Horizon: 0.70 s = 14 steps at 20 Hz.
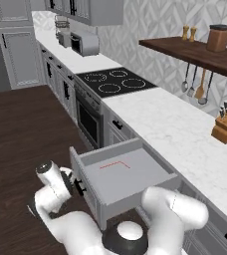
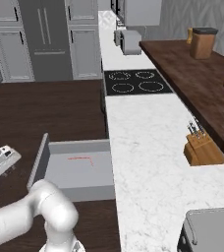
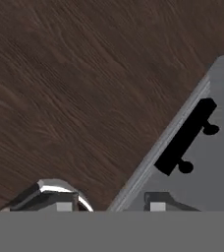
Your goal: Take a straw from the drawer in front and place it inside the glass cup on the dining counter.
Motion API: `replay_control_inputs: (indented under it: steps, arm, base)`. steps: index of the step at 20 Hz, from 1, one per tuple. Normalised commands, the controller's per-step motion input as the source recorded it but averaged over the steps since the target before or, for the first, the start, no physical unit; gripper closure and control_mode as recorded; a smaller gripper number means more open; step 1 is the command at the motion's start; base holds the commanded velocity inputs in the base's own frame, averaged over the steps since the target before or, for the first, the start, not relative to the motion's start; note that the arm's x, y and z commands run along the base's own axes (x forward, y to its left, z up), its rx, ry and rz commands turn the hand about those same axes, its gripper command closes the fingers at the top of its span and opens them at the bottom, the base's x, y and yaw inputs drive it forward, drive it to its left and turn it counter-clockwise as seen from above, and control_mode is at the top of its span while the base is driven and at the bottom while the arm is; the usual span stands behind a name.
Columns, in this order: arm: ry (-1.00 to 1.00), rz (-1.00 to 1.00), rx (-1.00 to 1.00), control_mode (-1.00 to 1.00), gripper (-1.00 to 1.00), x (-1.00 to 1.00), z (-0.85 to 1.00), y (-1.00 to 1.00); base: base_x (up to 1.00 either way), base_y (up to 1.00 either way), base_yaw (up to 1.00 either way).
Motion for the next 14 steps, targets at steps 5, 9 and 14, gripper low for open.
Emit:
replay_control_inputs:
  steps: [5,9,14]
  arm:
    - [0.01,-0.01,0.50,-1.00,-1.00,0.58,1.00,-1.00]
    - [0.00,-0.13,0.62,-1.00,-1.00,0.69,0.91,-0.97]
    - [-0.04,-0.34,0.32,-1.00,-1.00,0.20,0.87,-0.41]
  base:
    - [0.00,0.00,0.00]
    - [0.00,0.00,0.00]
    - [0.00,0.00,0.00]
